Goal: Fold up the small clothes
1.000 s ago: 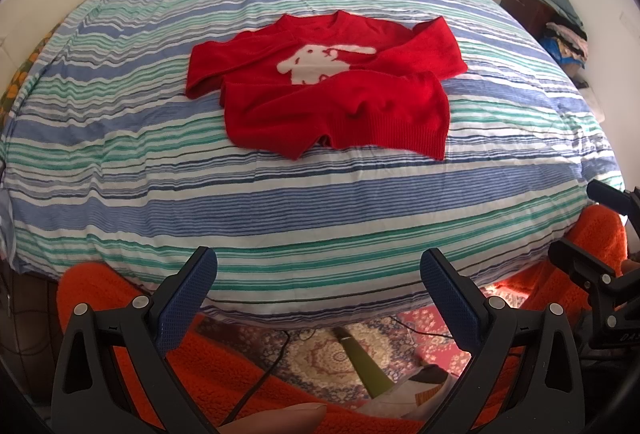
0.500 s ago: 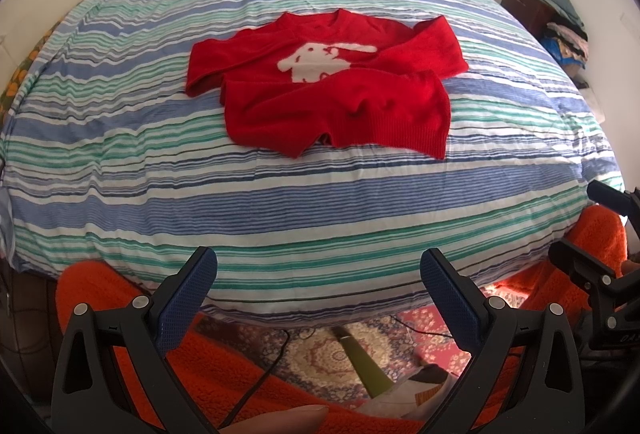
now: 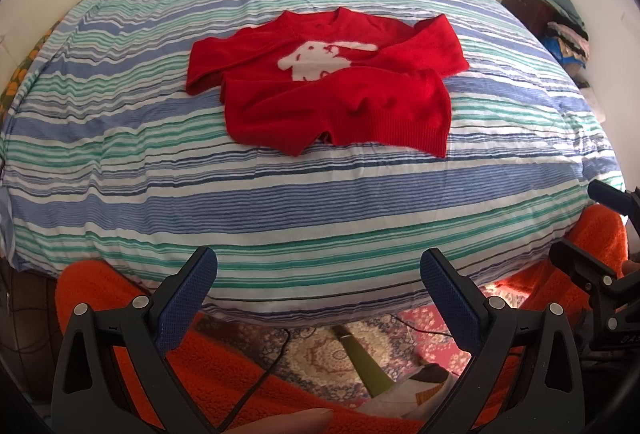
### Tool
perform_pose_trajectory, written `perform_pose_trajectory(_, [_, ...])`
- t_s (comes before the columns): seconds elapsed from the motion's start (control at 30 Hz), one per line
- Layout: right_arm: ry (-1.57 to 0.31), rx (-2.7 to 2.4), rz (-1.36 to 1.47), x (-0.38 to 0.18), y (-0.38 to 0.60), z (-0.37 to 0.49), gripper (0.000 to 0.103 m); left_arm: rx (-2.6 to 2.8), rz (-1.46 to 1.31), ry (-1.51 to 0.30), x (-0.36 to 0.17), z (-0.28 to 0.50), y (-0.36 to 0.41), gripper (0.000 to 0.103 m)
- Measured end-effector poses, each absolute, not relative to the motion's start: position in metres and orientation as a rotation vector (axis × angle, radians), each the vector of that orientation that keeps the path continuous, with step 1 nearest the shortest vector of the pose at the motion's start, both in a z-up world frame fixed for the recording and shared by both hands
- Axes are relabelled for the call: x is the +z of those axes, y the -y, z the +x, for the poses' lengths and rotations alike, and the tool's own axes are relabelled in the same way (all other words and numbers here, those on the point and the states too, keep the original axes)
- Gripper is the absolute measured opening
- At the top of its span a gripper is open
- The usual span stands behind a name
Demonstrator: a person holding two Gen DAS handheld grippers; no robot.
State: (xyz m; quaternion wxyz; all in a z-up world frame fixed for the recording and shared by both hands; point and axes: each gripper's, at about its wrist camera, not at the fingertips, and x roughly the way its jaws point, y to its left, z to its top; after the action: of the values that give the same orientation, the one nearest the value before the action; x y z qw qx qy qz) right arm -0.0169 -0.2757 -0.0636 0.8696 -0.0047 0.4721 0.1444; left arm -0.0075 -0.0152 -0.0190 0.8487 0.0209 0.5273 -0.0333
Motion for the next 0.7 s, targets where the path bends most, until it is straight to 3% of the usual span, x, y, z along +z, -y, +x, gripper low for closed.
perform_pose_trajectory(0.5, [-0.992,0.304,-0.013,-0.066,0.274,-0.019,0.103,-0.067,0.047,-1.13,-0.024,-0.007,0.012,0.102])
perform_pose_trajectory(0.7, [-0.955,0.28,-0.006,-0.062,0.283,-0.012,0.103,0.076,-0.04,-1.128,-0.033,0.007,-0.042,0.102])
